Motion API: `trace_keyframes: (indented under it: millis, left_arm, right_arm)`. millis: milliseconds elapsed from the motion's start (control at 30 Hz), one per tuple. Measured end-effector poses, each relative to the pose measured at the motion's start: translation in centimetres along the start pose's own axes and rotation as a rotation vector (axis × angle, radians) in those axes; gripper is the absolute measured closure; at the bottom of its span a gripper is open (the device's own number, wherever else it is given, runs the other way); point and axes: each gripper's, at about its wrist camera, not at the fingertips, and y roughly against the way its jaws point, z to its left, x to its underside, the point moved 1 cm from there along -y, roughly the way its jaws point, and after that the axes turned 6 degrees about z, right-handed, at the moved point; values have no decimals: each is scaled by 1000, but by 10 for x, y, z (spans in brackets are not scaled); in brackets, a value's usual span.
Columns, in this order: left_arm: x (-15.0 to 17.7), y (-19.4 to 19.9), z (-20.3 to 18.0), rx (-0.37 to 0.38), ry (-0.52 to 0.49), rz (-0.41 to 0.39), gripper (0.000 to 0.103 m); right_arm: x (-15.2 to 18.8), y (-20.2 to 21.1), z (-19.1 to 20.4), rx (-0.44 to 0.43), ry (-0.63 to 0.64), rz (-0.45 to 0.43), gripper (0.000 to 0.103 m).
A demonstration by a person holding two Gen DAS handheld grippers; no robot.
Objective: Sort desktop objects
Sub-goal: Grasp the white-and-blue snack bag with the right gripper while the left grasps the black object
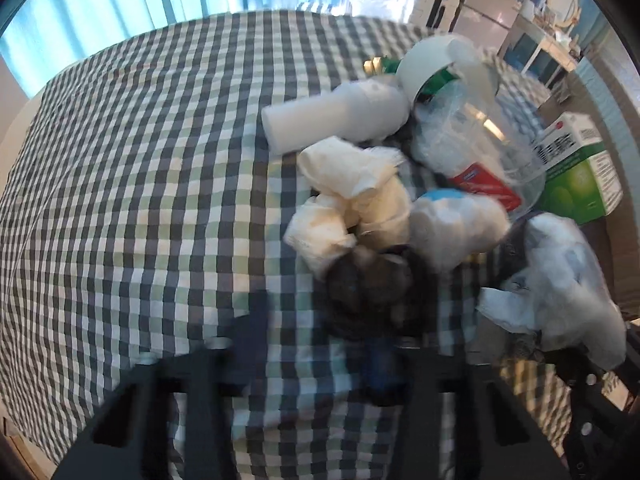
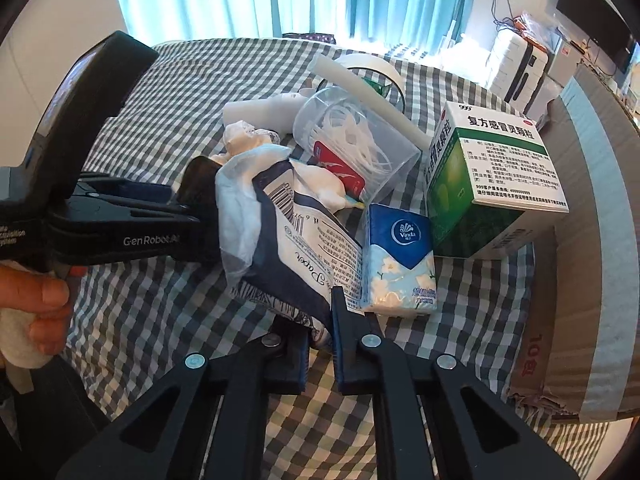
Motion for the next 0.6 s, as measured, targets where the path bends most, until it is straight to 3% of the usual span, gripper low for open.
trace_keyframes:
  millis: [100, 333, 600]
  left_arm:
    - [-3, 14, 14, 39, 21, -40, 84]
    - [-7, 32, 36, 72, 9, -97, 92]
    - [5, 59, -8, 91, 3, -157, 98]
  right_arm:
    - [-1, 4, -3, -12, -13, -13, 96]
    - [-4, 15, -4, -14, -32, -69, 96]
    - [-9, 34, -9, 8, -62, -163, 96]
